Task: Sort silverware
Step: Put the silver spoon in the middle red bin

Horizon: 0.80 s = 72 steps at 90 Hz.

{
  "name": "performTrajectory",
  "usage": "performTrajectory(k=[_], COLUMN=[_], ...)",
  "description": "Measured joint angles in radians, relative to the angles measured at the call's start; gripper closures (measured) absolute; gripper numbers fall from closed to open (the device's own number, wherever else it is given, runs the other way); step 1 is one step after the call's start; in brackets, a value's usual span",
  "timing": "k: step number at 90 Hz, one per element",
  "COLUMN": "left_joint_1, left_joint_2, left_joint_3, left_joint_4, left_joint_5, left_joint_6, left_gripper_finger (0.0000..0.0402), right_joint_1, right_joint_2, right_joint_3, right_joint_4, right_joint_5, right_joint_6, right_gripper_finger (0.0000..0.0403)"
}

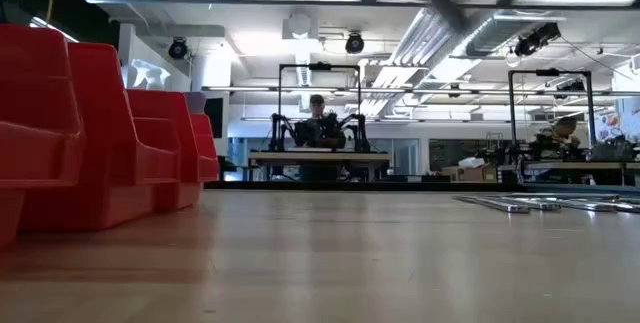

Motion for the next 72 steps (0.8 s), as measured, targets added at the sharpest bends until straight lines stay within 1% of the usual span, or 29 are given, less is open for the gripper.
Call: performTrajectory(k=[9, 17, 27, 37, 54, 62, 72], left_joint_1=[-0.012, -0.026, -0.045, -0.065, -0.101, -0.115, -0.121], left_joint_2=[0.0, 0.0, 0.0, 0.0, 0.0, 0.0, 0.0], left_joint_3=[0.0, 0.0, 0.0, 0.0, 0.0, 0.0, 0.0], left_joint_4=[0.0, 0.0, 0.0, 0.016, 0.128, 0.156, 0.16], left_joint_5=[0.001, -0.006, -0.019, -0.032, -0.074, -0.083, -0.102], left_joint_6=[0.0, 0.0, -0.006, -0.005, 0.089, 0.127, 0.149], left_gripper_finger=[0.0326, 0.0326, 0.0326, 0.0326, 0.0326, 0.0326, 0.0326], right_joint_1=[-0.031, -0.06, -0.1, -0.147, -0.218, -0.243, -0.272], right_joint_2=[0.135, 0.244, 0.368, 0.477, 0.647, 0.694, 0.717], right_joint_3=[0.18, 0.332, 0.502, 0.625, 0.763, 0.791, 0.799], right_joint_4=[0.021, 0.043, 0.048, 0.048, 0.053, 0.05, 0.051], right_joint_5=[-0.022, -0.069, -0.115, -0.206, -0.296, -0.327, -0.364], right_joint_6=[-0.186, -0.302, -0.4, -0.457, -0.473, -0.46, -0.412], right_gripper_finger=[0.0403, 0.0403, 0.0403, 0.0403, 0.0403, 0.0403, 0.0403])
